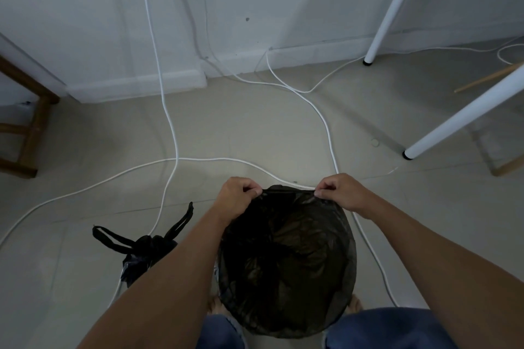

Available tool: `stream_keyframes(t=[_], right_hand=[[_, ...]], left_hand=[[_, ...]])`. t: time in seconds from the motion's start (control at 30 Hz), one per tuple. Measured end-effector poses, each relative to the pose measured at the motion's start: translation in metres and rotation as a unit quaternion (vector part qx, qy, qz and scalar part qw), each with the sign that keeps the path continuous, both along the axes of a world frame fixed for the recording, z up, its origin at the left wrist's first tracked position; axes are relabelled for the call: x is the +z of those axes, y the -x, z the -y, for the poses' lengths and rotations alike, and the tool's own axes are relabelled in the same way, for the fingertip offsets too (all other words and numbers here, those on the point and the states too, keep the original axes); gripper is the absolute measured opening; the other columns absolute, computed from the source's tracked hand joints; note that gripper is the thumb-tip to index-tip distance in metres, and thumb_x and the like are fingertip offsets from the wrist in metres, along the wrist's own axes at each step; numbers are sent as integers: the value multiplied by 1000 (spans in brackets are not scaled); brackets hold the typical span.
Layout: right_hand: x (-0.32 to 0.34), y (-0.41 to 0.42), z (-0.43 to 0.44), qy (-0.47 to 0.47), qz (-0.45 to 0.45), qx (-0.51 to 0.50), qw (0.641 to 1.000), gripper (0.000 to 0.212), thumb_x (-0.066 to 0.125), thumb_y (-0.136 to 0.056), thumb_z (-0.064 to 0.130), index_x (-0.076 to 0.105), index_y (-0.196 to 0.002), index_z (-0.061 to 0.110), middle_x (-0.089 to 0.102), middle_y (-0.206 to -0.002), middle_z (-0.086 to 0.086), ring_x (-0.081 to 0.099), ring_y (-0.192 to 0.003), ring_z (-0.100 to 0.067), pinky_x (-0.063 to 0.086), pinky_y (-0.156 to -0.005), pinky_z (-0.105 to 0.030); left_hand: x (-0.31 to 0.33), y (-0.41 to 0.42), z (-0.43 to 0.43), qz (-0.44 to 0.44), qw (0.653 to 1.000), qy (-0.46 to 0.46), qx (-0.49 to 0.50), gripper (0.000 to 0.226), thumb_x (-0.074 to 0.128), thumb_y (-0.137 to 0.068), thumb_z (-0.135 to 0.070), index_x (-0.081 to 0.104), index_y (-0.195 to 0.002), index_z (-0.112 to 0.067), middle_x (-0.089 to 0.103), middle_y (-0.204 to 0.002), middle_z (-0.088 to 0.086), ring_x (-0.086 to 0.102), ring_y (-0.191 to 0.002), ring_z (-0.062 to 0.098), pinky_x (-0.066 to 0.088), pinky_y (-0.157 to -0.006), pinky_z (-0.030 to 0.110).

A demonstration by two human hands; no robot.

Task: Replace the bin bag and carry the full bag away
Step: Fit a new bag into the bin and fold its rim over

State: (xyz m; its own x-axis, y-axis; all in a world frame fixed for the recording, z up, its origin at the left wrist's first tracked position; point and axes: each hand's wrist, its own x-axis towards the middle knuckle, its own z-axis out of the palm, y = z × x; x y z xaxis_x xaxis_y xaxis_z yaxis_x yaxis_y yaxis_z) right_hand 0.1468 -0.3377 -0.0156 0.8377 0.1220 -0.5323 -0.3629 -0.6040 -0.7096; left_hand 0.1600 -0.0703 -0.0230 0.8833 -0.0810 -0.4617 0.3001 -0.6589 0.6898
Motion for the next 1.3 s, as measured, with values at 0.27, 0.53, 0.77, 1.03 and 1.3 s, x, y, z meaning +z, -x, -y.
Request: stream_keyframes(t=[0.27, 0.53, 0.77, 1.03, 1.3], right_hand=[[-12, -1, -3, -142, -83, -105, 981, 16, 60, -89, -1, 64, -83, 14, 54, -67, -10, 48, -61, -17, 37, -58, -26], [-14, -7, -10, -130, -151, -123, 972, 26, 49, -91, -7, 68, -80, 7, 59, -70, -10, 53, -63, -17, 44, -59, -25], [-20, -10, -10, -179, -232, -193, 936, 28, 45, -94, -6, 66, -80, 6, 61, -78, -11, 55, -67, -18, 48, -63, -26], [-20, -6, -5, -247, -282, -216, 902, 25, 45, -96, -4, 65, -86, 7, 62, -82, -11, 59, -74, -20, 52, -69, -28], [-17, -6, -5, -271, -281, -222, 894, 27, 41, -96, -7, 65, -88, 5, 63, -84, -11, 59, -75, -20, 51, -74, -28]], left_hand=[[-9, 2, -5, -54, 988, 99, 107, 8, 67, -85, -5, 72, -82, -11, 65, -71, 7, 55, -68, 20, 44, -63, 25], [-8, 2, -6, -83, 981, 137, 111, 17, 64, -87, 0, 71, -81, -13, 62, -67, 6, 51, -65, 23, 44, -59, 24], [-7, 3, -8, -117, 973, 156, 123, 21, 63, -87, 3, 72, -79, -14, 61, -67, 5, 55, -66, 19, 48, -67, 26], [-11, 7, -6, -162, 947, 210, 181, 24, 59, -89, 4, 73, -78, -12, 64, -72, 10, 57, -68, 21, 50, -67, 26], [-4, 6, -2, -175, 951, 198, 162, 33, 46, -95, 6, 70, -77, -9, 65, -74, 11, 60, -66, 18, 54, -61, 21]])
